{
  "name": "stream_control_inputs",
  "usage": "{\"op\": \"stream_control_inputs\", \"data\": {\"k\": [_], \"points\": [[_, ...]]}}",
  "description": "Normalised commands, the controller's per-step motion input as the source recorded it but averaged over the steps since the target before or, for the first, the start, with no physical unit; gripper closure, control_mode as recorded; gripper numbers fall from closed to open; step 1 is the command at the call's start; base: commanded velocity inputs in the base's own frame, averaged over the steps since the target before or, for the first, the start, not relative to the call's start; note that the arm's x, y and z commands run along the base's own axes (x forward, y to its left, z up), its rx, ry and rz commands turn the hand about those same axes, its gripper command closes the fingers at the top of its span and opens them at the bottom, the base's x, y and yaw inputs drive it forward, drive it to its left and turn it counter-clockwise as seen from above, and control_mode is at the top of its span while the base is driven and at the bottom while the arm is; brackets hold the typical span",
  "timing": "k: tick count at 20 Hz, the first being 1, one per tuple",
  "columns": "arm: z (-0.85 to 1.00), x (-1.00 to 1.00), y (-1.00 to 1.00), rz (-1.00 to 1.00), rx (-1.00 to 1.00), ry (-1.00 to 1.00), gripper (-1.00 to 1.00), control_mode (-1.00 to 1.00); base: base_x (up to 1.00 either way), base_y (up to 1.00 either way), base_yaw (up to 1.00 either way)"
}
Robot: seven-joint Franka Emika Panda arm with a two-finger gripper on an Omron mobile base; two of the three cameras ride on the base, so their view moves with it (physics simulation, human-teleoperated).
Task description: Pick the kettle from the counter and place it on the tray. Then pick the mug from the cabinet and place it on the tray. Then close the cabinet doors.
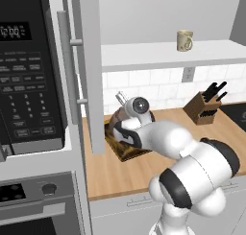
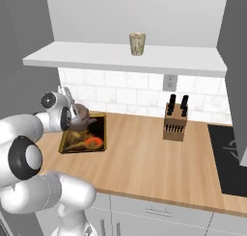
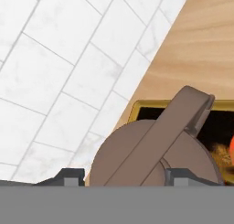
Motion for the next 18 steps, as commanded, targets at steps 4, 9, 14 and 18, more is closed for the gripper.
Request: {"op": "stream_control_inputs", "data": {"k": [4, 9, 14, 18], "points": [[-0.06, 0.32, 0.11, -0.02, 0.0, 0.0, 1.0, -1.0, 0.0, 0.0, 0.0], [-0.03, 0.32, 0.0, 0.0, 0.0, 0.0, 1.0, -1.0, 0.0, 0.0, 0.0], [-0.09, 0.2, 0.0, 0.0, 0.0, 0.0, 1.0, -1.0, 0.0, 0.0, 0.0], [-0.13, 0.11, 0.0, 0.0, 0.0, 0.0, 1.0, -1.0, 0.0, 0.0, 0.0]]}}
